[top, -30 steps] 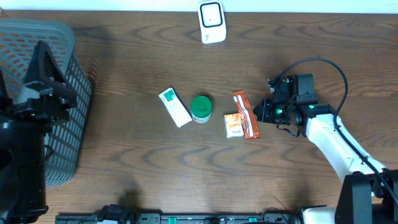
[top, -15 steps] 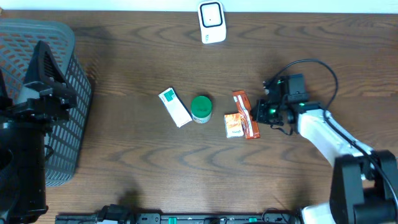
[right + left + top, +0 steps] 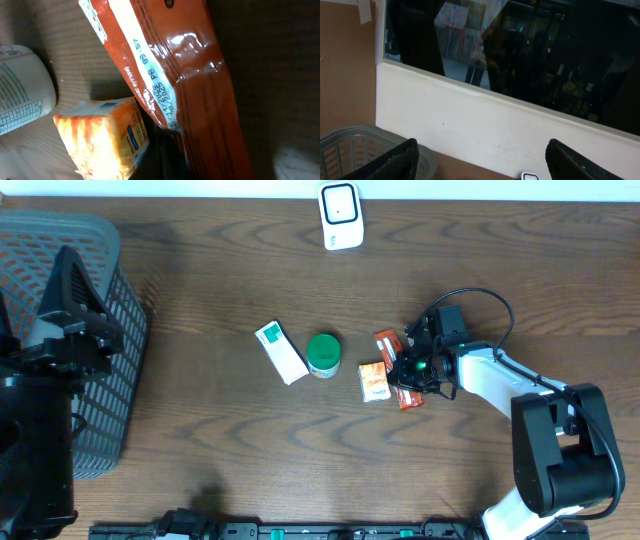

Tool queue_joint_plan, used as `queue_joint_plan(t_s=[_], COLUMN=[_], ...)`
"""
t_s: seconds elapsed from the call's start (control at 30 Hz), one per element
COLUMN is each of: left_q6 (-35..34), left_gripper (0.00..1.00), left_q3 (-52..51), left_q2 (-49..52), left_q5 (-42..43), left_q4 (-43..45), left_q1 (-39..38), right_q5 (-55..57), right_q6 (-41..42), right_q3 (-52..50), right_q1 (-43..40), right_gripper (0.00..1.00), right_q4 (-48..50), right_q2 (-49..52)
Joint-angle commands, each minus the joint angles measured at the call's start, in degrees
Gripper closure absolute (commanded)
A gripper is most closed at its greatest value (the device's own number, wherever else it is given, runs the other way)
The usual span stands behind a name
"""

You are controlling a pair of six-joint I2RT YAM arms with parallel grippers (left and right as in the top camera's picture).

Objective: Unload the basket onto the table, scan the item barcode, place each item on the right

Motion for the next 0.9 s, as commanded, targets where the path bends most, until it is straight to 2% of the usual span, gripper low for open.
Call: queue_joint_plan(t_s=[0.0, 0.2, 0.43, 0.53, 0.7, 0.87], left_q6=[-0.7, -0.7, -0.7, -0.7, -0.7, -0.7], left_gripper=[0.18, 0.18, 0.18, 0.18, 0.18, 0.18], left_q3=[-0.1, -0.1, -0.1, -0.1, -0.1, -0.1], left_q2=[-0.1, -0.1, -0.1, -0.1, -0.1, -0.1], left_q5=[-0.3, -0.3, -0.3, -0.3, -0.3, -0.3], left_q4=[0.0, 0.1, 0.1, 0.1, 0.1, 0.1], left_q1=[0.2, 0.2, 0.2, 0.2, 0.2, 0.2], right_q5=[3.9, 3.3, 3.2, 5.3, 12.2, 12.2], right_q6=[0.8, 0.5, 0.0, 2.6, 2.7, 2.8], right_q3=[-1.3, -0.9, 4.9, 5.8, 4.5, 0.3], right_q1=[0.5, 0.4, 0.2, 0.2, 0.3, 0.3], right_gripper=[0.99, 0.99, 0.99, 0.99, 0.99, 0.99], right_q4=[-2.6, -4.3, -12.0, -14.5, -18.8, -17.1], right_q2=[2.9, 1.3, -12.2, -18.2, -18.8, -16.8])
